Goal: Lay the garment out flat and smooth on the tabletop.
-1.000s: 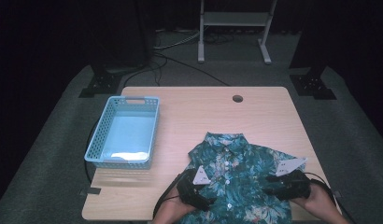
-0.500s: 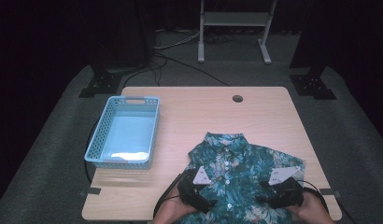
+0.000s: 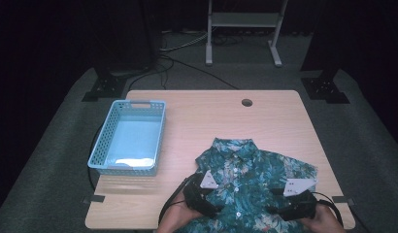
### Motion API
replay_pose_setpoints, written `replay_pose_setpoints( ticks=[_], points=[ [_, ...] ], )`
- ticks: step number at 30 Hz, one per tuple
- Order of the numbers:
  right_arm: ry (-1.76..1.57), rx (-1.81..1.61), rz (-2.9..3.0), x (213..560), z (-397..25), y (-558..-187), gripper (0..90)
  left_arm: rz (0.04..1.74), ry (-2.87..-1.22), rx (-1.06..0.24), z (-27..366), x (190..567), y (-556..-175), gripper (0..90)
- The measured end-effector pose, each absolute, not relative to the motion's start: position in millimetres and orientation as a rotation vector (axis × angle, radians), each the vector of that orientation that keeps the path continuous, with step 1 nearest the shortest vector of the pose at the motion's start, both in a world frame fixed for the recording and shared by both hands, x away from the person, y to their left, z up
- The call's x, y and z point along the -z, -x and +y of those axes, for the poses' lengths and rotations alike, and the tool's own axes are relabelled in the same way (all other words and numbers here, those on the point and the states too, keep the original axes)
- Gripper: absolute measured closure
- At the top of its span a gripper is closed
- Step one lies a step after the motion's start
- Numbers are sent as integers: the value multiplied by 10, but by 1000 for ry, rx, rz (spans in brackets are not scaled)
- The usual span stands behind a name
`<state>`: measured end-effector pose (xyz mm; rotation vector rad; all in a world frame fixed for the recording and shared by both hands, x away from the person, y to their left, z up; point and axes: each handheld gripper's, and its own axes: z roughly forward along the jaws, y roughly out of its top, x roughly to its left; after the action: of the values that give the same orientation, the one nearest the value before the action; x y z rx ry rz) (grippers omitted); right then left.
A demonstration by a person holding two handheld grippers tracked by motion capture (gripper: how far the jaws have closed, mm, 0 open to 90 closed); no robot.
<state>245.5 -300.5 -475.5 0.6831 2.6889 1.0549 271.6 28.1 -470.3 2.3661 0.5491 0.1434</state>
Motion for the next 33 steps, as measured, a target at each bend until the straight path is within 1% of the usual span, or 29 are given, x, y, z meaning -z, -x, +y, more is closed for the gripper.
replay_pose_setpoints(
  ticks=[2,4,5,7,10,11,15,16,21,25,29,31,33],
  points=[
    [-678,-1055,2690,4756,-3019,-2453,370,539,-2366,-159,256,4690,-2748,168],
    [-668,-1056,2695,4756,-3043,-2451,370,547,-2370,-170,223,4681,-2799,176],
    [-667,-1054,2698,4755,-3053,-2449,370,539,-2370,-178,204,4673,-2831,220],
    [-663,-1051,2702,4752,-3081,-2444,370,549,-2385,-192,162,4654,-2892,237],
    [-659,-1047,2705,4750,-3122,-2432,370,523,-2411,-208,87,4606,-2980,297],
    [-659,-1046,2706,4749,-3135,-2428,370,516,-2421,-216,57,4591,-3012,298],
    [-656,-1034,2715,4741,-3186,-2417,370,448,-2481,-231,-66,4546,-3129,365],
    [-655,-1028,2717,4738,-3199,-2415,370,429,-2490,-226,-99,4545,-3148,400],
    [-656,-1016,2724,4731,-3256,-2402,370,389,-2520,-157,-228,4555,-3242,506],
    [-657,-1012,2727,4729,-3289,-2397,369,360,-2521,-139,-278,4584,-3285,551],
    [-654,-1011,2729,4728,-3322,-2398,370,317,-2509,-119,-275,4596,-3314,539],
    [-653,-1009,2732,4726,-3331,-2400,370,314,-2515,-124,-277,4591,-3326,565],
    [-651,-1006,2733,4725,-3328,-2403,370,330,-2522,-130,-283,4580,-3343,618]
  ],
)
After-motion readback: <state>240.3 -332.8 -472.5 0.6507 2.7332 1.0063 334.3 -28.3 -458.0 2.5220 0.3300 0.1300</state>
